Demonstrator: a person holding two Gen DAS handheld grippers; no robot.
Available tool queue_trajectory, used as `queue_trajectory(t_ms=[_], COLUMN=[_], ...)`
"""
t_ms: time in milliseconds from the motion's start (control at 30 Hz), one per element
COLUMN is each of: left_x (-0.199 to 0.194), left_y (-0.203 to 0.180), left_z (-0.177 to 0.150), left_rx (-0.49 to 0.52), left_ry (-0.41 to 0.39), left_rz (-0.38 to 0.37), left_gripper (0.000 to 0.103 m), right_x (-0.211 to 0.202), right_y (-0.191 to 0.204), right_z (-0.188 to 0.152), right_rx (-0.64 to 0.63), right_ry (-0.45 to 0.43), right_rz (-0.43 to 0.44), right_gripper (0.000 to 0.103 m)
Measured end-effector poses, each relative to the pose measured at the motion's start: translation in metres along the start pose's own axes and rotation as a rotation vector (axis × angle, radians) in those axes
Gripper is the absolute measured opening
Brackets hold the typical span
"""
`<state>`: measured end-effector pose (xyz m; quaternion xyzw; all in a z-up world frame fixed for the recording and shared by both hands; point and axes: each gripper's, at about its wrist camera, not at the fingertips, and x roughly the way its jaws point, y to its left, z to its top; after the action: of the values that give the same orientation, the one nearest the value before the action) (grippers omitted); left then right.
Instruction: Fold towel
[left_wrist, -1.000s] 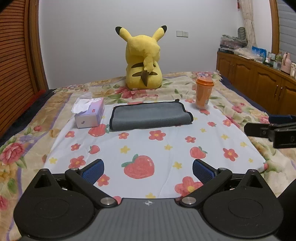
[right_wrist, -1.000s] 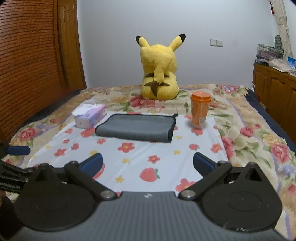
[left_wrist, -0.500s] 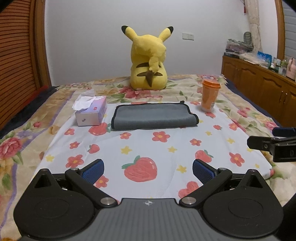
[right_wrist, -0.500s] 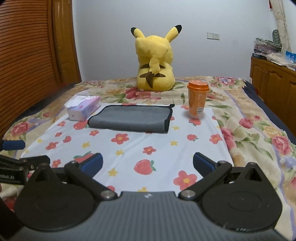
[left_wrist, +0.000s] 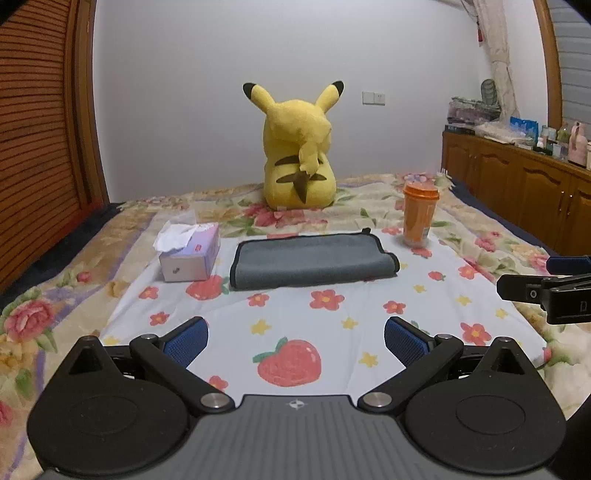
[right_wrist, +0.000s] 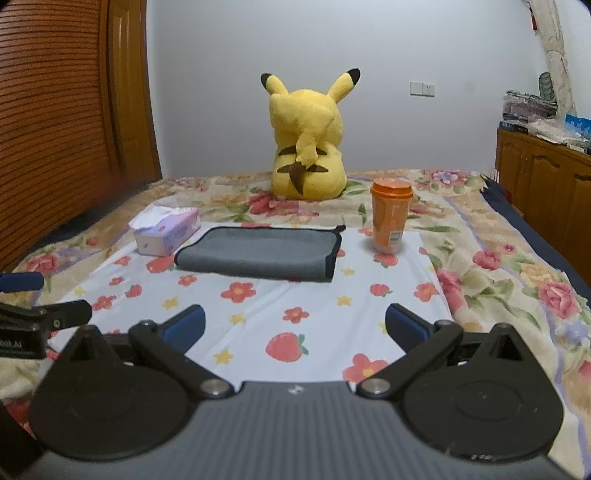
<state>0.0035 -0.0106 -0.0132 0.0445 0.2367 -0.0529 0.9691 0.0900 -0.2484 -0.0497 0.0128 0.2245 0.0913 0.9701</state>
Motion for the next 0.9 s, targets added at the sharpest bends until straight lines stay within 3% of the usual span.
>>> queue_trajectory(t_ms=[900], left_x=[-0.017], left_y=[0.007], left_z=[0.004], left_rx=[-0.016], left_ry=[-0.118], left_rz=[0.030], left_gripper=[0.103], right_x=[-0.017], right_y=[-0.006], right_z=[0.002], right_rx=[0.014], right_ry=[-0.130], right_rz=[-0.014], right_gripper=[0.103])
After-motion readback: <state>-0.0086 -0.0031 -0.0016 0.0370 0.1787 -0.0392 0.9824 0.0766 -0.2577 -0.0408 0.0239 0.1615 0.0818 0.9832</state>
